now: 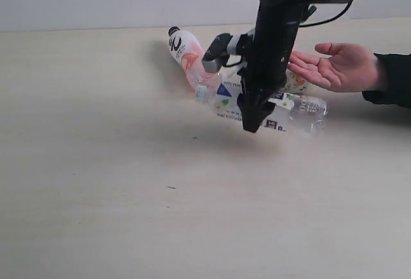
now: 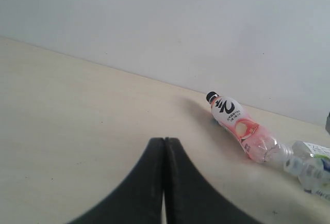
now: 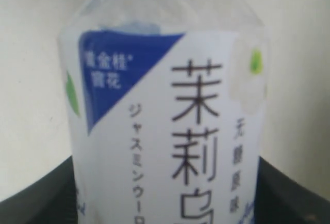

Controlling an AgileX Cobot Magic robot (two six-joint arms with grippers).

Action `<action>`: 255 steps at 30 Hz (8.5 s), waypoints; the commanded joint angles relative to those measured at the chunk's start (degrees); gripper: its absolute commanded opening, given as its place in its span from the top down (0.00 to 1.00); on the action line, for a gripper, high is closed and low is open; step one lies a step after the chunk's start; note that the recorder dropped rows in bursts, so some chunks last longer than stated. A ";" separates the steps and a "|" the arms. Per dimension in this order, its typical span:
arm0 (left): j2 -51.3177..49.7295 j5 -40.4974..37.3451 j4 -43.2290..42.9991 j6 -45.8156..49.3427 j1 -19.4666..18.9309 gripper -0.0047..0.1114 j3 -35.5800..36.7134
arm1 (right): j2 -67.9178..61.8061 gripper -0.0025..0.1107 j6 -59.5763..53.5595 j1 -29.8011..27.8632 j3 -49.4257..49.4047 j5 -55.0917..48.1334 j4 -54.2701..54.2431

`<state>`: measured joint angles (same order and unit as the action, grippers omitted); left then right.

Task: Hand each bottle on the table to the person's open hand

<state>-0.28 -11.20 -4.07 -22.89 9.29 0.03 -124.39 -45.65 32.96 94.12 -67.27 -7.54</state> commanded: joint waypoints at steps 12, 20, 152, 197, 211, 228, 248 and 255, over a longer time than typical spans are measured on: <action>0.28 -0.18 -0.24 0.14 0.16 0.96 -0.03 | 15.46 0.98 41.61 -0.46 10.76 -2.69 19.08; 0.28 -0.18 -0.24 0.14 0.16 0.96 -0.03 | 16.32 0.98 47.35 -6.58 10.36 -2.69 16.27; 0.28 -0.18 -0.24 0.14 0.16 0.96 -0.03 | 31.43 0.98 29.00 -10.96 4.05 -2.69 -6.05; 0.28 -0.18 -0.24 0.14 0.16 0.96 -0.03 | 12.85 0.13 0.89 -9.60 4.05 11.56 0.23; 0.28 -0.18 -0.24 0.14 0.16 0.96 -0.03 | -3.39 0.20 -2.37 -5.30 21.70 -2.69 6.33; 0.28 -0.18 -0.24 0.14 0.16 0.96 -0.03 | -7.91 0.20 -16.55 -5.30 22.24 2.46 6.84; 0.28 -0.18 -0.24 0.14 0.16 0.96 -0.03 | -15.82 0.23 -19.17 -5.30 22.24 6.32 6.58; 0.28 -0.18 -0.24 0.14 0.16 0.96 -0.03 | -15.57 0.67 -19.17 -5.30 22.24 5.63 9.58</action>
<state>-0.28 -11.20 -4.07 -22.89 9.29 0.03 -140.49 -64.62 27.62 115.97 -61.31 1.00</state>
